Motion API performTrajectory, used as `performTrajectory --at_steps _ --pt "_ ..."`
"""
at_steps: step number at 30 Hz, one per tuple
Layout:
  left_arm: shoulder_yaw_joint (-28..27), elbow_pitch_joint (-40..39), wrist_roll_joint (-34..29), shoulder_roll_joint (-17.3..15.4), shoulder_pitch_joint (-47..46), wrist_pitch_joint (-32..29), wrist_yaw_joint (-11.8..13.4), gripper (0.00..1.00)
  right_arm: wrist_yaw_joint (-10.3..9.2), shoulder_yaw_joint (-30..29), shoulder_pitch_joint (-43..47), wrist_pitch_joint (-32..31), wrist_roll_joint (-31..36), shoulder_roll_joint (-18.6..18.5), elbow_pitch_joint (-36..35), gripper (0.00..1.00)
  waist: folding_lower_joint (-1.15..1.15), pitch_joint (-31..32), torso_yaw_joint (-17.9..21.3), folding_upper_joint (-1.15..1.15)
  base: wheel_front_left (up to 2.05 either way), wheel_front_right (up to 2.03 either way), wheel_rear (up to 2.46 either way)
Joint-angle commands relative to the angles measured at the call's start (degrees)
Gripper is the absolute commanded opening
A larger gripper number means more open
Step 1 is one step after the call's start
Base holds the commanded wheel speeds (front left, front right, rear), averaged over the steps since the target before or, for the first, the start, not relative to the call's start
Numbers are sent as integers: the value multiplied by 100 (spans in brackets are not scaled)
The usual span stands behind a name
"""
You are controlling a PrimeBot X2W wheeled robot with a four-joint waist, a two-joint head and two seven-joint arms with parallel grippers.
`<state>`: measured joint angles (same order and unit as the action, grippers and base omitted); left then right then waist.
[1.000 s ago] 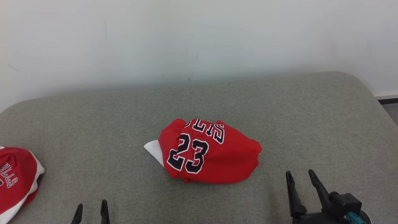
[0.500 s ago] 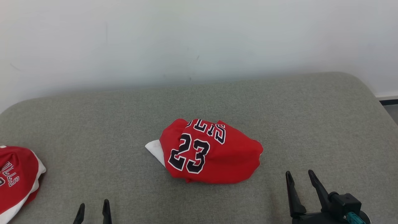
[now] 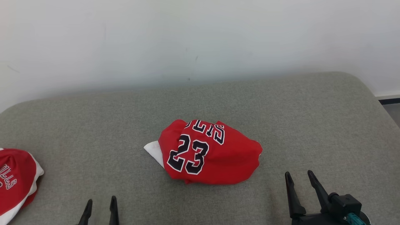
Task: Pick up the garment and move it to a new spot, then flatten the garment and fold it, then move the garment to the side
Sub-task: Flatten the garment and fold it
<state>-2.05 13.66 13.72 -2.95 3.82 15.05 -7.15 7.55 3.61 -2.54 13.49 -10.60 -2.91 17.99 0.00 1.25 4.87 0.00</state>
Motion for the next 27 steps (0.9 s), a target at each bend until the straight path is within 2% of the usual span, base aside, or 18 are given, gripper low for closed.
performTrajectory --at_steps 1,8,15,21,27 --pt "25 77 -8 -10 -143 19 -38 100 -13 2 3 26 -42 4 -8 100 0 -8 6 0 0 0 0" --pt "173 1066 151 -216 -1357 -456 -25 100 -13 195 -120 -14 -50 3 -78 100 0 -174 250 0 0 0 0" --pt "7 1748 414 -348 -2486 -1095 60 100 -13 427 -320 -3 -118 4 -214 100 0 -653 761 0 0 0 0" --pt "-137 2328 651 -515 -2971 -1847 164 100 -13 594 -528 45 -238 5 -224 100 0 -1060 1227 0 0 0 0" --pt "-174 2629 813 -625 -3245 -2384 212 100 -13 582 -604 115 -296 5 -210 100 0 -1273 1418 0 0 0 0"
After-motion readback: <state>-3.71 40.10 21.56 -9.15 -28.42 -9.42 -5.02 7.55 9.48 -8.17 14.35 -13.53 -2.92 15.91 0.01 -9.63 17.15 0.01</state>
